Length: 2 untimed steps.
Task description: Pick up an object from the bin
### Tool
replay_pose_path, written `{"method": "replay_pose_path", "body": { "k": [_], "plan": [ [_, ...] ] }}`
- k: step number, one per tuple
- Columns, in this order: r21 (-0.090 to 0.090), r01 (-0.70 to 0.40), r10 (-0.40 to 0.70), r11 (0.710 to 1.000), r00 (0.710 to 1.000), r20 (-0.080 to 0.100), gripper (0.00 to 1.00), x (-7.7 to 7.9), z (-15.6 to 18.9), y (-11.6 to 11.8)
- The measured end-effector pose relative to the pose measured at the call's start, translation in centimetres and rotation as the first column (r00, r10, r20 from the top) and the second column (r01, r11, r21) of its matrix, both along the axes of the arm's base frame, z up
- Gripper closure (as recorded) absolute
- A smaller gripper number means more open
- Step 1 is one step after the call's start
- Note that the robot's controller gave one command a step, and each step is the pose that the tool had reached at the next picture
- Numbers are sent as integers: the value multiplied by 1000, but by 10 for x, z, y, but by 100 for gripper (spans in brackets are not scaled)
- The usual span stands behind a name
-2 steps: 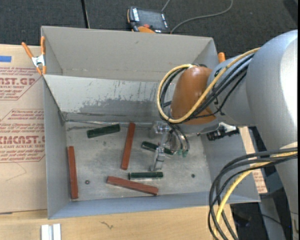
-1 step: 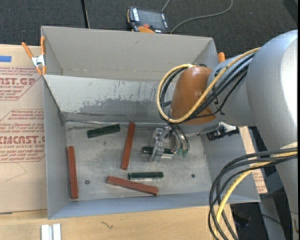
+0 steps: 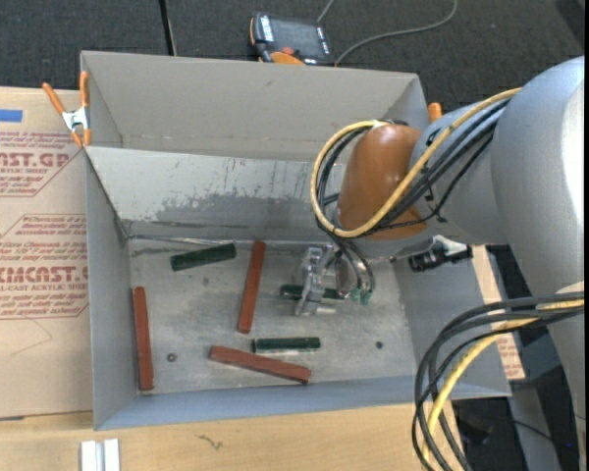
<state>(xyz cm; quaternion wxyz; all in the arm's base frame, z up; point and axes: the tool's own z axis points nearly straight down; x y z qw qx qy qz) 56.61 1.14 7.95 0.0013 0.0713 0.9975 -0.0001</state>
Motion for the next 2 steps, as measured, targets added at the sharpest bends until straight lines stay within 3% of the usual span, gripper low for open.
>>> {"method": "replay_pose_path", "body": {
  "k": [2],
  "plan": [
    [2, -1, 1, 1000, 1000, 7, 100, 4, 125, 1]
  ]
}}
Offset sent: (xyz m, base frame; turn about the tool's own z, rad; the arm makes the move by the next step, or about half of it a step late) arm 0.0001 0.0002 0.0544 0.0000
